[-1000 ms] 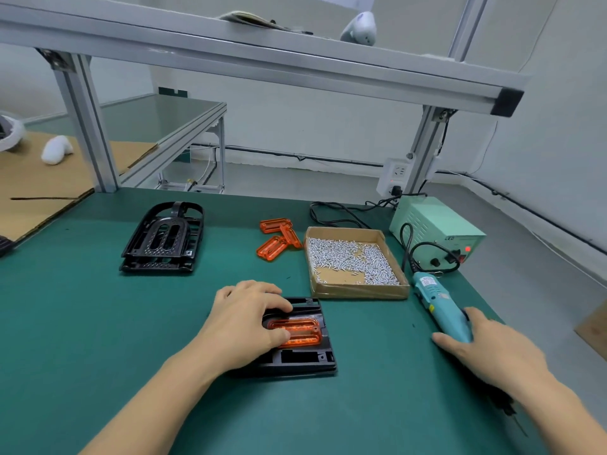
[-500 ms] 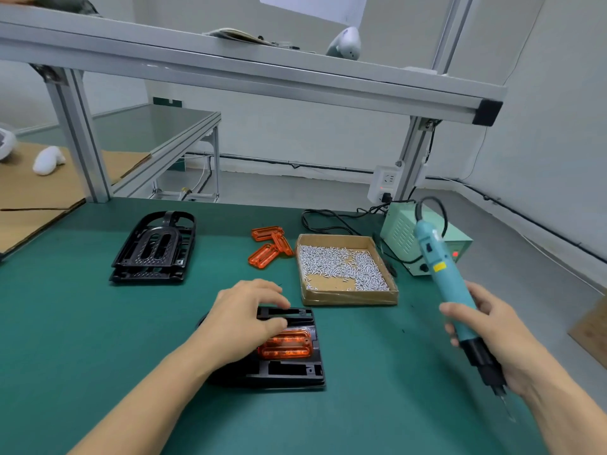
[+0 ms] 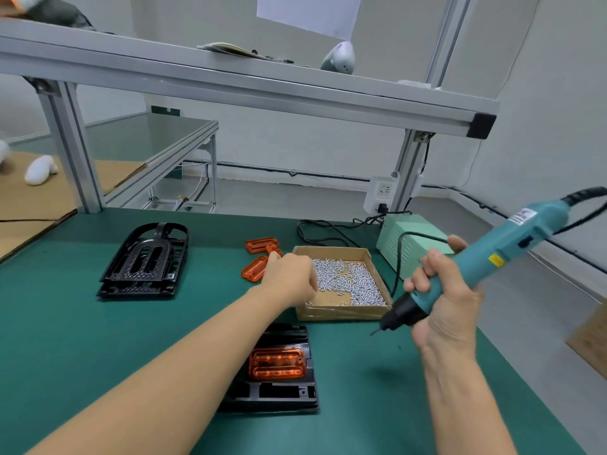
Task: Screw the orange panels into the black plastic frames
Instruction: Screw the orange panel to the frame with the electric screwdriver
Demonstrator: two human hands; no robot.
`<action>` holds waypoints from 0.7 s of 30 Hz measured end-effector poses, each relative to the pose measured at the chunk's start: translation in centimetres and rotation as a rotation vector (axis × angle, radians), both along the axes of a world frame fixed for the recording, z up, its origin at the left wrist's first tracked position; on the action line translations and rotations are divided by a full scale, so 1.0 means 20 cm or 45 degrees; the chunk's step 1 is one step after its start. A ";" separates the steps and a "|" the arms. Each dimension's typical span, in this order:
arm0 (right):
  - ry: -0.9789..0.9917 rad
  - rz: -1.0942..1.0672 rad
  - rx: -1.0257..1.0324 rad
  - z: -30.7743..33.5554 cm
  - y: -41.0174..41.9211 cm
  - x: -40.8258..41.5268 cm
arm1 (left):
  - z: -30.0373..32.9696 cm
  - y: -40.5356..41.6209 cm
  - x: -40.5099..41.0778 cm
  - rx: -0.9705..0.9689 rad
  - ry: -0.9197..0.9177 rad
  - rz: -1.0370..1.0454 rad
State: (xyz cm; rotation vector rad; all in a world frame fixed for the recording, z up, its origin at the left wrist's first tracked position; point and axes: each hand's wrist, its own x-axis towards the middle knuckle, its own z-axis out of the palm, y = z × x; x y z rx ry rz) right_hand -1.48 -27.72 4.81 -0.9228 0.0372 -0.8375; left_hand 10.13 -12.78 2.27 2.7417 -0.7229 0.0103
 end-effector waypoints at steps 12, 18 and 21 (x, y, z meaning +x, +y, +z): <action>0.005 -0.194 -0.134 -0.05 0.04 0.06 | -0.03 -0.09 0.06 0.376 -0.132 -0.037; 0.038 -0.206 -0.134 -0.09 0.04 0.06 | -0.02 -0.09 0.04 0.329 -0.116 -0.160; 0.052 -0.200 -0.138 -0.10 0.03 0.06 | 0.00 -0.09 0.04 0.333 -0.118 -0.275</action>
